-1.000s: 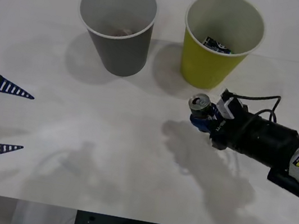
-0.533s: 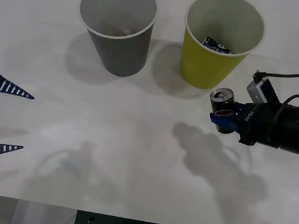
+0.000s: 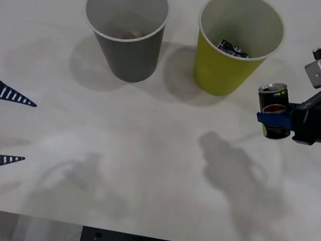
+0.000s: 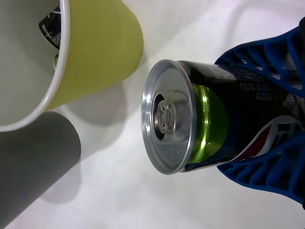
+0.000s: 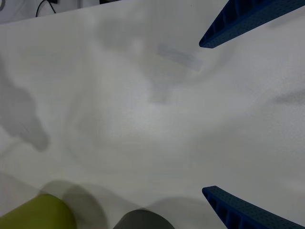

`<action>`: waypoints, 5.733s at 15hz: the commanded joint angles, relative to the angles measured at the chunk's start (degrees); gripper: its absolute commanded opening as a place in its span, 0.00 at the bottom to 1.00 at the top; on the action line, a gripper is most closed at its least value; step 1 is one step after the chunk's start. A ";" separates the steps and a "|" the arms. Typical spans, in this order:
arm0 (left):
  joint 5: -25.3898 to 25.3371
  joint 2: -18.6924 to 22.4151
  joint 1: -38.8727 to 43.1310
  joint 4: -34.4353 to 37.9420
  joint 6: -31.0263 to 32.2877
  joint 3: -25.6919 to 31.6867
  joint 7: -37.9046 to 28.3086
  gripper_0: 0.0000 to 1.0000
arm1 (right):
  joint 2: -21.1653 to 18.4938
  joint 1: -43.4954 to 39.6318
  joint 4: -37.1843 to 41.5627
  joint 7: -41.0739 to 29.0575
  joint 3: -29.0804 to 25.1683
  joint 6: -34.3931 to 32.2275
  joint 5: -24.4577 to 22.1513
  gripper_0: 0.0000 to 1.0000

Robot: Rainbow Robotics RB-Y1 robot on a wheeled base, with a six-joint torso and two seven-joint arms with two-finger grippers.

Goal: Put the can into the green bin and the plastic bottle into the gray bin

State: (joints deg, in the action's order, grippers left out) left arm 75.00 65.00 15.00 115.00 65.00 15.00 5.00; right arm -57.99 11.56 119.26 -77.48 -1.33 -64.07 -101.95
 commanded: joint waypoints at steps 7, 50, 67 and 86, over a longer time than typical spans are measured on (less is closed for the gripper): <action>0.00 0.00 0.00 0.00 0.00 0.00 0.00 1.00 | -1.86 9.27 -1.31 -0.56 -7.90 -16.79 0.79 0.00; 0.00 0.00 0.00 0.00 0.00 0.00 0.00 1.00 | 10.00 53.75 -35.41 9.37 10.47 -25.93 -11.07 1.00; 0.00 0.00 0.00 0.00 0.00 0.00 0.00 1.00 | 3.59 6.99 1.07 30.29 -13.70 -23.47 2.99 1.00; 0.00 0.00 0.00 0.00 0.00 0.00 0.00 1.00 | -0.98 -14.98 0.89 50.68 -18.45 -15.29 9.85 1.00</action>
State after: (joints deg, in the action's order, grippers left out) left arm 75.00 65.00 15.00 115.00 65.00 15.00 5.00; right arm -58.98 -3.37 120.20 -27.01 -19.74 -79.37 -92.17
